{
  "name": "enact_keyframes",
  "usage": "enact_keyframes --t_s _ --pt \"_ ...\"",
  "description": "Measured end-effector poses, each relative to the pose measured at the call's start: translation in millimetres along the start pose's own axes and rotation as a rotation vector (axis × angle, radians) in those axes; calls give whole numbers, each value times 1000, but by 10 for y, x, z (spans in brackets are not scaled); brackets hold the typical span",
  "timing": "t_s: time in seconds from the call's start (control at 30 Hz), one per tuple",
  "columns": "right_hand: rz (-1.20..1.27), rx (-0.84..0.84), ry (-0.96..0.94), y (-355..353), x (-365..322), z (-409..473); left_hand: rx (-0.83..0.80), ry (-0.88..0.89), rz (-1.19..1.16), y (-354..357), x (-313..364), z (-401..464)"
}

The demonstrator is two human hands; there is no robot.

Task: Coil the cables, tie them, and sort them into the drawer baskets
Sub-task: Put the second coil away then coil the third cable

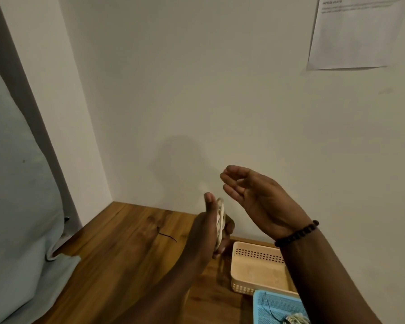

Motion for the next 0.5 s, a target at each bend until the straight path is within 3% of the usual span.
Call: enact_keyframes --t_s 0.1,0.23,0.3,0.4,0.5 --pt "-525 98 -221 -23 -18 -43 -124 84 32 201 193 -60" --pt "-641 -87 -269 145 131 -215 -197 -14 -140 165 334 -58" --pt "-569 -128 -221 166 217 -254 -268 -6 -283 182 408 -82" --pt "-211 -175 -99 275 365 -319 -444 63 -603 250 607 -90" --pt "-195 -95 -94 338 447 -348 -527 79 -724 212 709 -42"
Point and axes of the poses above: each hand's wrist, its own z-axis towards the middle knuckle, its own y-axis out of the palm, x = y × z, the point moved 8 cm from there along z, towards the middle knuckle, and after that the axes turned 9 degrees about -z, right-handed, at the moved point
